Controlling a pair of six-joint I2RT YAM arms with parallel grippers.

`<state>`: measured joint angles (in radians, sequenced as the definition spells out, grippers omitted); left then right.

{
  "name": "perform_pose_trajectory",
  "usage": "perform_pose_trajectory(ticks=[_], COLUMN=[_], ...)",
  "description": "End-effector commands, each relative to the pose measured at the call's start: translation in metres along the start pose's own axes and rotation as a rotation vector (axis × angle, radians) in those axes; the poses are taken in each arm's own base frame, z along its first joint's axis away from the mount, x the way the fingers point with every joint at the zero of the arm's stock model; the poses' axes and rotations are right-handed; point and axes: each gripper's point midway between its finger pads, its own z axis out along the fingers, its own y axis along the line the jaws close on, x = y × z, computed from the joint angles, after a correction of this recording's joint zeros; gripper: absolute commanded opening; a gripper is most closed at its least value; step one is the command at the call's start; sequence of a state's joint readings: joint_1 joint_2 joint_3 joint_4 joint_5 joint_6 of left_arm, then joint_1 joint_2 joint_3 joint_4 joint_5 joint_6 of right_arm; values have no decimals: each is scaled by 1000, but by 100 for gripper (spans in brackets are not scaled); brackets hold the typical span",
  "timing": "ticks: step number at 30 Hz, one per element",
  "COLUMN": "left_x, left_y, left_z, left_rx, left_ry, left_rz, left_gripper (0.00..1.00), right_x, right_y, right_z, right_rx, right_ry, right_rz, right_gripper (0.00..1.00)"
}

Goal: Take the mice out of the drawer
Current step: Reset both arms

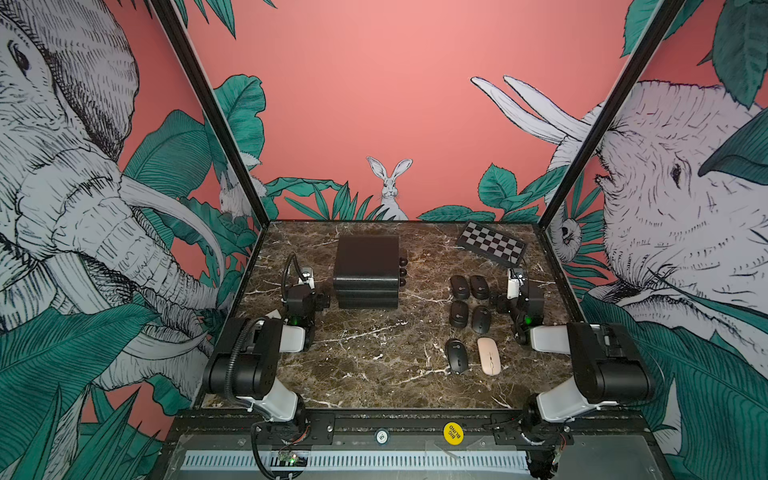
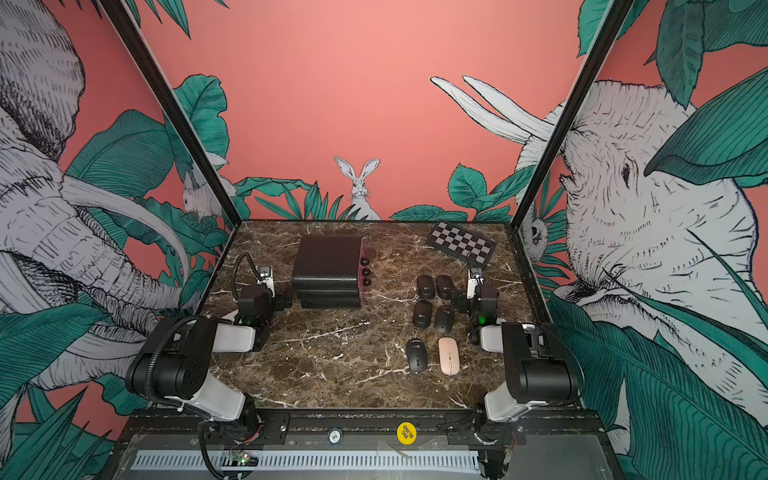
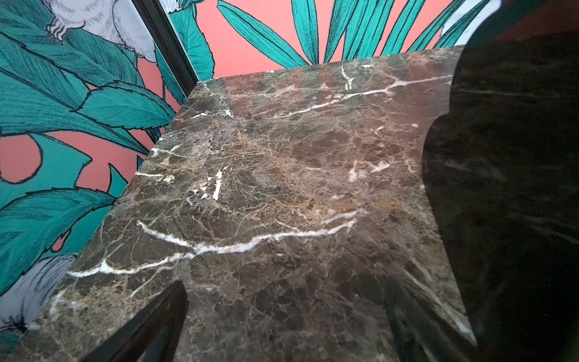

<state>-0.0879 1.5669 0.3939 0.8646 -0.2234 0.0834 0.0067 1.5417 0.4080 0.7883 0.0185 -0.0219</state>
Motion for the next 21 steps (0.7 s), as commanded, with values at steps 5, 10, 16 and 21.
perform_pose_trajectory(ticks=[5, 10, 16, 21], left_x=[-15, -14, -14, -15], left_y=[4, 3, 3, 3], left_z=[1, 1, 1, 0], left_rx=[-5, -3, -3, -3], left_ry=[-38, -37, -37, -40], left_rz=[-2, -2, -2, -2], left_gripper=[99, 99, 99, 99], right_x=[-15, -16, -15, -15], right_y=[-2, -2, -2, -3], right_z=[-1, -1, -1, -2], right_rx=[13, 13, 14, 13], right_ry=[-51, -52, -52, -53], right_rz=[15, 15, 15, 14], right_gripper=[98, 99, 99, 98])
